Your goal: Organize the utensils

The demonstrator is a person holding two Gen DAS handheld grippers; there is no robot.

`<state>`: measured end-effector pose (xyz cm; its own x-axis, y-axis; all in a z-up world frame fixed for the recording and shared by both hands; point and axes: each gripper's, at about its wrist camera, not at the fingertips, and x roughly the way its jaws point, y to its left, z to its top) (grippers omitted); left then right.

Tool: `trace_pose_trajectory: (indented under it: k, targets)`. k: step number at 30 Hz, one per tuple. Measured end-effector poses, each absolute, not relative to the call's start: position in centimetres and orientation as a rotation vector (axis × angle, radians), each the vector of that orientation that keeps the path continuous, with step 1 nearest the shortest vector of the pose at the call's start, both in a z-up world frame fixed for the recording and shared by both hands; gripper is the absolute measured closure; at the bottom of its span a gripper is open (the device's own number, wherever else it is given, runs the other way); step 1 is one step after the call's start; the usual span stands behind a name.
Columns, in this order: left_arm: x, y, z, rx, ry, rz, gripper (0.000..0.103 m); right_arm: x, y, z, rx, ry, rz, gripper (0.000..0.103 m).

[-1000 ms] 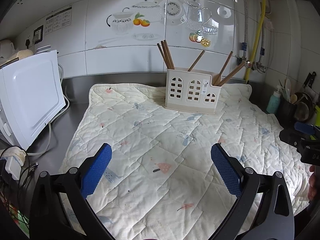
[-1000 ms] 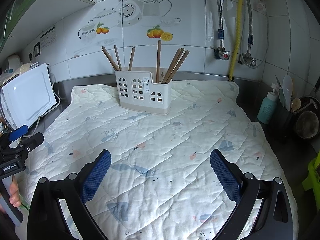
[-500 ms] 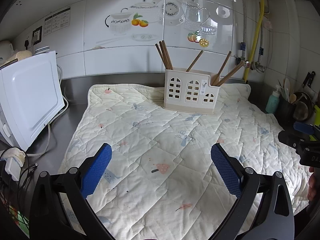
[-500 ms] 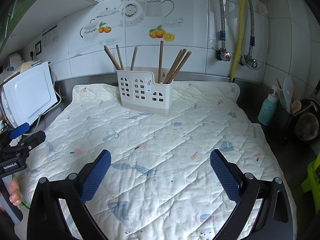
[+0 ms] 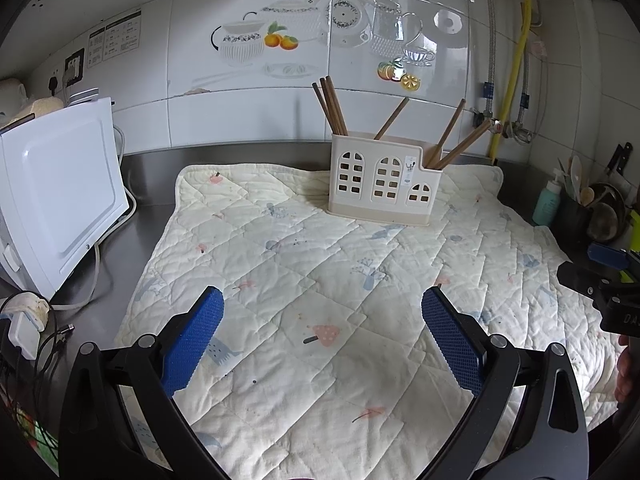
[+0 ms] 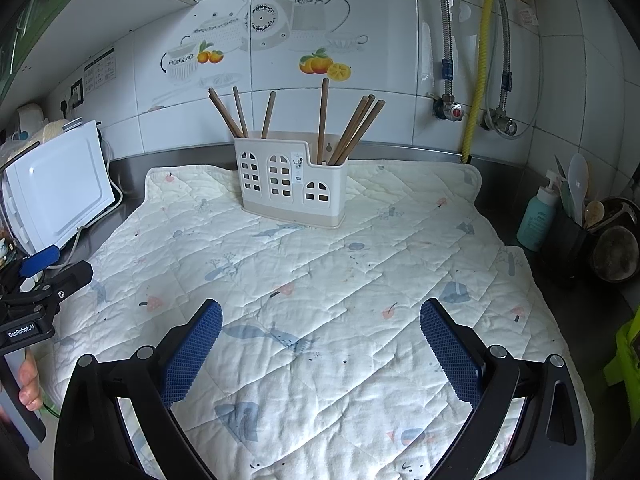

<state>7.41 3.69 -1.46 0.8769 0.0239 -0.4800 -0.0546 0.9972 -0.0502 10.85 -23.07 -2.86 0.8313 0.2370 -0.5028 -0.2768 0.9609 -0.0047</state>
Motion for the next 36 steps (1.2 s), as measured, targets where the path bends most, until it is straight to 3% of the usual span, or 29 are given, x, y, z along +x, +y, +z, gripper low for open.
trace_pose_trajectory:
  k: [36]
  targets:
    - [7.14, 3.89, -1.07, -0.092, 0.491, 0.027, 0.005, 10.85, -22.85, -3.22, -0.094, 0.526, 0.279, 0.007]
